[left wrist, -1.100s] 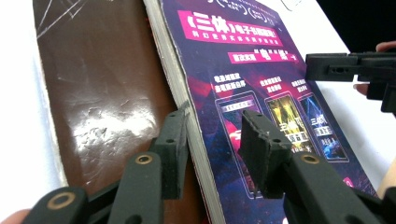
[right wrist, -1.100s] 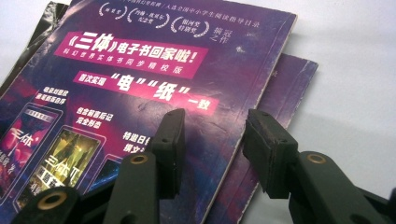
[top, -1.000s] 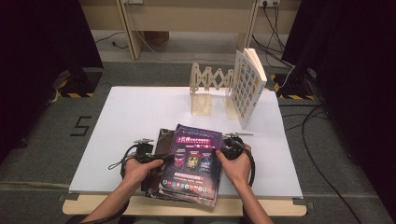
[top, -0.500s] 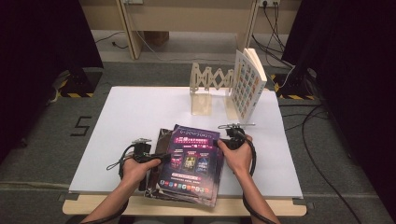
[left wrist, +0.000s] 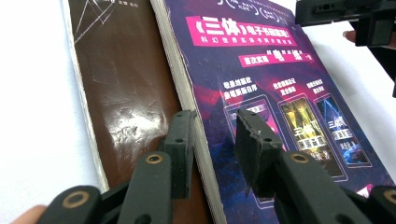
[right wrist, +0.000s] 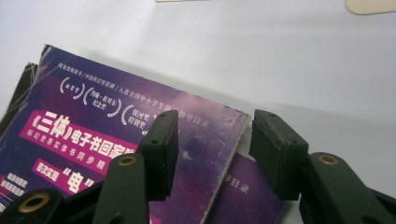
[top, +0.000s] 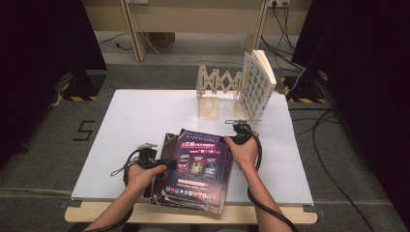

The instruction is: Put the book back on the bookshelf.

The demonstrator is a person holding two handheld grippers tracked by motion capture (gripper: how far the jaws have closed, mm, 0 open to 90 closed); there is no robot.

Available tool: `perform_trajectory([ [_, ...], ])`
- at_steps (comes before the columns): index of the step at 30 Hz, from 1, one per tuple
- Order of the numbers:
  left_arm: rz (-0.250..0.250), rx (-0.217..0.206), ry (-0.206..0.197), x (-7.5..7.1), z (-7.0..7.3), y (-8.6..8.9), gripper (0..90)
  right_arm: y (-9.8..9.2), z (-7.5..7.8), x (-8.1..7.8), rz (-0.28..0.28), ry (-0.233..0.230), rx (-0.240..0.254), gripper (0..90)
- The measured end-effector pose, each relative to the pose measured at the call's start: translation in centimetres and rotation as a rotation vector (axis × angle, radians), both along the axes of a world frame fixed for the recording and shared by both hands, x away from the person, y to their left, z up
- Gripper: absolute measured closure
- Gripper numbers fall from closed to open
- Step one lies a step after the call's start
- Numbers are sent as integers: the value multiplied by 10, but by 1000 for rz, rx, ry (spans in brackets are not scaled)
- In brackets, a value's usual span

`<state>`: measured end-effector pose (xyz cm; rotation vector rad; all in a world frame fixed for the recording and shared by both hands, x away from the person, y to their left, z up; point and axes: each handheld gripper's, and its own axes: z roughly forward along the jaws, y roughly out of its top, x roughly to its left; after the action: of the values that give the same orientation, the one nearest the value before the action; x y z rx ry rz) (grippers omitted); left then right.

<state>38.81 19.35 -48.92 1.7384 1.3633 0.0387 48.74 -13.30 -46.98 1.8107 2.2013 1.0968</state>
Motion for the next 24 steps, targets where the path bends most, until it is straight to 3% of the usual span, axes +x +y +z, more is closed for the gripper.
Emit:
perform_trajectory([
  [3, 1, 0, -5, 0, 0, 0, 665, 2, -4, 3, -2, 9, 2, 498],
  [7, -6, 8, -9, 0, 0, 0, 664, -1, -8, 5, -14, 32, 54, 487],
  [16, -15, 24, -18, 0, 0, -1, 665, -1, -8, 11, -3, 59, 80, 481],
  [20, -14, 31, -23, 0, 1, -2, 665, -3, -4, 9, -3, 35, 65, 566],
  [24, -11, 36, -26, -1, 1, -2, 669, -6, 8, 5, -13, -6, 90, 637],
])
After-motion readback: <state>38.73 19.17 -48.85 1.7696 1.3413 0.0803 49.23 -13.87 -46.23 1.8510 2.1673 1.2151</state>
